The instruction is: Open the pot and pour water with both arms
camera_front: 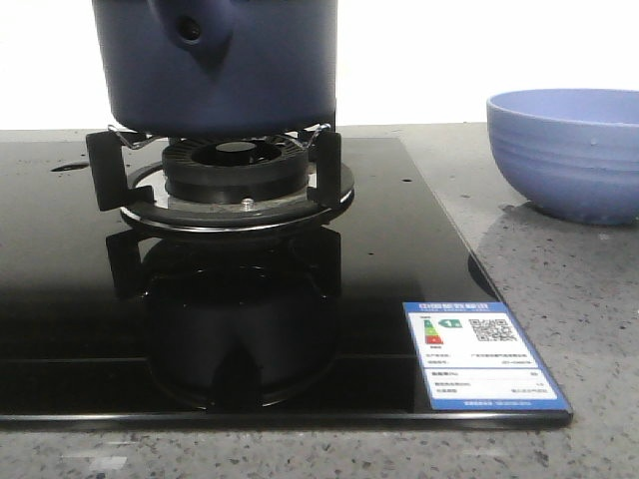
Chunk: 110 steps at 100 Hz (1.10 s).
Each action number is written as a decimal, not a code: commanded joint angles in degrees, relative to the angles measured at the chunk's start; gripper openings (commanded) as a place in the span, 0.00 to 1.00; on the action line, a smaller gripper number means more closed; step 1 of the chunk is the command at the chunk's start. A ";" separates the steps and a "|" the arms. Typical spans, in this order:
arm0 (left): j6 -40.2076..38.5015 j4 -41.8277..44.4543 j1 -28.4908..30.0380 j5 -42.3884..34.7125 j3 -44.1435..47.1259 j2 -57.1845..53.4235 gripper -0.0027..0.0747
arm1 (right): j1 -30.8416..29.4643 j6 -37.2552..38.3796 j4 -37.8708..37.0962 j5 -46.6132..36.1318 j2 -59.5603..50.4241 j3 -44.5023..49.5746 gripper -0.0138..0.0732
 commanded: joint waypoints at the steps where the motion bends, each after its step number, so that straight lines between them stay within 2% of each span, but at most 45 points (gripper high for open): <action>1: -0.62 -0.55 0.15 -3.89 1.96 -1.64 0.01 | -0.19 15.55 -14.55 -3.73 0.47 -4.42 0.09; 7: -0.62 -0.55 0.15 -3.89 1.96 -1.64 0.01 | -0.19 30.24 -31.13 -5.22 0.47 -5.39 0.09; 12: -0.62 -0.55 0.15 -3.89 1.96 -1.64 0.01 | -0.19 45.98 -44.44 -7.01 0.47 -5.57 0.09; 16: -0.62 -0.55 0.15 -3.89 1.96 -1.64 0.01 | -0.19 54.52 -54.45 -8.18 0.47 -5.30 0.09; 19: -0.62 -0.55 0.15 -3.89 1.96 -1.64 0.01 | -0.19 60.77 -59.43 -9.30 0.47 -4.78 0.09; 22: -0.62 -0.55 0.15 -3.89 1.96 -1.64 0.01 | -0.19 63.53 -62.29 -10.06 0.14 -4.21 0.09; 66: -0.62 -0.55 0.15 -3.89 1.96 -1.64 0.01 | 4.55 64.05 -67.17 -10.57 -20.01 16.34 0.09; 82: -0.62 -0.55 0.15 -3.89 1.96 -1.64 0.01 | 4.55 65.51 -67.90 -10.69 -24.00 20.62 0.09; 87: -0.62 -0.55 0.15 -3.89 1.96 -1.64 0.01 | 4.55 66.77 -68.04 -7.31 -24.01 20.45 0.09; 110: -0.62 -0.55 0.15 -3.89 1.96 -1.64 0.01 | 4.55 66.77 -71.27 -7.00 -24.01 20.45 0.09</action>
